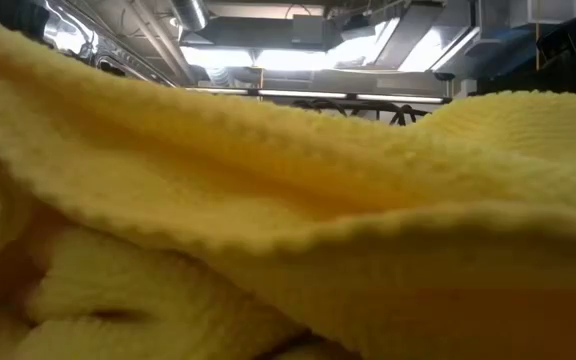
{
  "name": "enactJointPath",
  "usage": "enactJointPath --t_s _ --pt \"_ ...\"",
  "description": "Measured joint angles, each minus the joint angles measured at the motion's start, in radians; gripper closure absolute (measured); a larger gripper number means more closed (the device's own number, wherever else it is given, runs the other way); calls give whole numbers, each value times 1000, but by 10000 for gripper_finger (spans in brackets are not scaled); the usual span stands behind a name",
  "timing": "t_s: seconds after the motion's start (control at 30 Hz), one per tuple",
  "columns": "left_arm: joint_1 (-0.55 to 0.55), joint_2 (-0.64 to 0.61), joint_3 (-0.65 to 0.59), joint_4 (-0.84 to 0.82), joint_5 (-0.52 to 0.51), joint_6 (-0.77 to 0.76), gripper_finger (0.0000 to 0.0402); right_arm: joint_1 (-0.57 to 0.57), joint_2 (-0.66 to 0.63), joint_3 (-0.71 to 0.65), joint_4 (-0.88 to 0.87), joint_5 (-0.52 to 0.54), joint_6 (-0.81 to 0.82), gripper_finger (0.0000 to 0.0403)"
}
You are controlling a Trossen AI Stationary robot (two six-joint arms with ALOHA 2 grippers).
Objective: Sort microfiber towel by color & place in baskets
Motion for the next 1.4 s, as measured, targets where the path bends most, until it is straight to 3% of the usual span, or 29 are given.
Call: enactJointPath --t_s 1.23,1.4 --pt "0 0 0 0 0 0 280 0 0 0 0 0 7 224" --pt "0 0 0 0 0 0 280 0 0 0 0 -2 135 224"
